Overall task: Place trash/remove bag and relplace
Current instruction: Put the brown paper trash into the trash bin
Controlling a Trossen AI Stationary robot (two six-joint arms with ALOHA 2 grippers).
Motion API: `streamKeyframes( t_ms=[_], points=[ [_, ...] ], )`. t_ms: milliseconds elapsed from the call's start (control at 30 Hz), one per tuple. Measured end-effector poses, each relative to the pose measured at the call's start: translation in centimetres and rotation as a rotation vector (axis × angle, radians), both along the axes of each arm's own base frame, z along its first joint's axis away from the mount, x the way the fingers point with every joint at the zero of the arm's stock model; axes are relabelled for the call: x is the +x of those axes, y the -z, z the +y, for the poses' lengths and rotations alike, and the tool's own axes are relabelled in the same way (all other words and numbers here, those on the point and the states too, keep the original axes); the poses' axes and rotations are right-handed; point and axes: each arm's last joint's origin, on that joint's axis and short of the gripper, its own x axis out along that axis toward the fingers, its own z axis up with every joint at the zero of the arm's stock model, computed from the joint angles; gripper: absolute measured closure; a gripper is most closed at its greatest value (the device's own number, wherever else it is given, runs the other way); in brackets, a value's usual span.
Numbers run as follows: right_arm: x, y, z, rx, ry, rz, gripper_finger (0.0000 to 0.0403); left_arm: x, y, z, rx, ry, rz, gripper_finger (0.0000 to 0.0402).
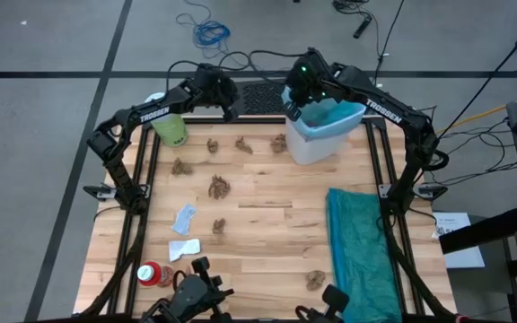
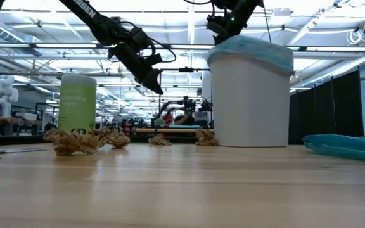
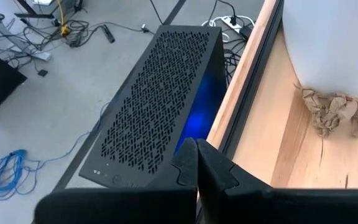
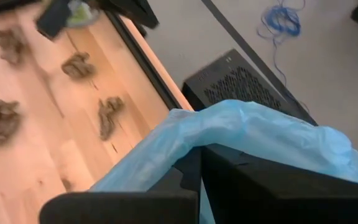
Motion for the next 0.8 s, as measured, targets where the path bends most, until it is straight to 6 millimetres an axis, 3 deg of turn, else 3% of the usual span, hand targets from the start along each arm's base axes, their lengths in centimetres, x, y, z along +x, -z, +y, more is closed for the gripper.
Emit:
streamKeyframes(
  t_ms=[200,333,467,633,800],
  points=[
    [0.7,-0.1,0.9,0.026,-0.07,-0.041,0.0403,-0.1,0.2,-0.1,-0.021,0.007,0.016,0.04],
    [1.5,-0.2,2.0,0.043,-0.142,-0.061,0.0403,-0.1,0.6,-0.7,-0.095,0.124,0.014,0.04],
    [2.3,-0.3,3.1,0.034,-0.181,-0.064,0.0403,0.6,0.9,-2.2,-0.179,0.336,-0.023,0.04],
    [2.5,-0.3,3.6,0.028,-0.198,-0.059,0.0403,2.3,1.6,-4.9,-0.186,0.488,0.058,0.0397],
    [2.3,-0.3,3.3,0.024,-0.184,-0.058,0.0403,4.1,2.7,-6.5,-0.16,0.527,0.135,0.0356]
  ],
)
